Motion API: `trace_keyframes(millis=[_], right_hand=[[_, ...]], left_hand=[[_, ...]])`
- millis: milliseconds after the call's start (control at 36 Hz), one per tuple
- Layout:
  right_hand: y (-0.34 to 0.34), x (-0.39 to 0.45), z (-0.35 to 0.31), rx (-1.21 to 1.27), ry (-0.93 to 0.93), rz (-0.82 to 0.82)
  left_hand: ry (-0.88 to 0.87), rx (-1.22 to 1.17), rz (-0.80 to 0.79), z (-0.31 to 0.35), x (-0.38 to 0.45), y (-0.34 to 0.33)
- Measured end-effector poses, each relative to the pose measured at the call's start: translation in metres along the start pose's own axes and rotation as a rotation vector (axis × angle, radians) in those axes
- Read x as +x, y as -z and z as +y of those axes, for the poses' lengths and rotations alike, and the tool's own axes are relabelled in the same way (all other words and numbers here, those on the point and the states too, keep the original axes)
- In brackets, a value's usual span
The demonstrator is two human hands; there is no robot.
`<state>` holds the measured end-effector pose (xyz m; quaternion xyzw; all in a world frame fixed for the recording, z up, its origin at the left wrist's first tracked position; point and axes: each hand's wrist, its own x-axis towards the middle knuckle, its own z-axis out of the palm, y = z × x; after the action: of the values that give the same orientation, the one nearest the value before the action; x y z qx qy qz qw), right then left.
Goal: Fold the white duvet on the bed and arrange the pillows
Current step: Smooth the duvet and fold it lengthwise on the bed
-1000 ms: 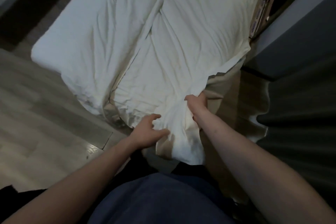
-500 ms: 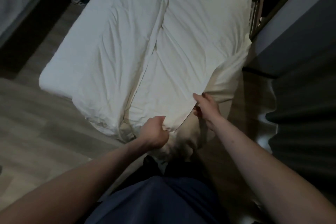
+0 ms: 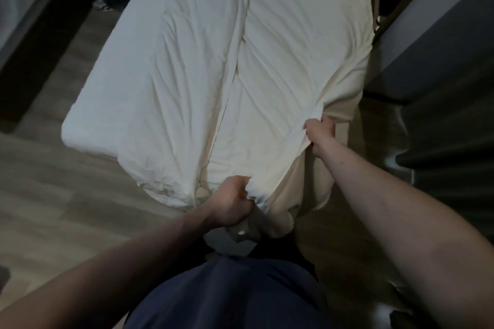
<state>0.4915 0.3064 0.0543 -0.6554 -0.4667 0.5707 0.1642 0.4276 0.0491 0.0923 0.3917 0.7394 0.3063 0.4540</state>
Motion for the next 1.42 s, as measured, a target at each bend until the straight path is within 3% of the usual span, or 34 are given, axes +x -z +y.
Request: trace_keyframes(millis=[139,333,556,1000,1222,1417], right_hand=[[-0.070,-0.061,-0.019,0.093,0.214,-0.042],[-0.155,-0.140,-0.015,-0.056,0.400,-0.181],[-0.169,-0.159,0.010,-0.195,0.345,-0.231],[-0.137,-0.156,0.027,-0.154,0.311,-0.130],[-0.196,-0.187,-0.005,-0.134,0.368,-0.148],[-0.309,-0.236,-0.012,-0.303,0.489,-0.263]], left_hand=[[0.013,-0.024,-0.054,-0.058,-0.035,0.060],[0.060,0.291,-0.237,-0.120,-0.070,0.147],[0.154,0.350,-0.262,-0.150,-0.094,0.171],[0.097,0.448,-0.362,-0.131,-0.097,0.138],[0.080,0.306,-0.317,-0.157,-0.100,0.197],[0.133,0.337,-0.367,-0.218,-0.119,0.255]])
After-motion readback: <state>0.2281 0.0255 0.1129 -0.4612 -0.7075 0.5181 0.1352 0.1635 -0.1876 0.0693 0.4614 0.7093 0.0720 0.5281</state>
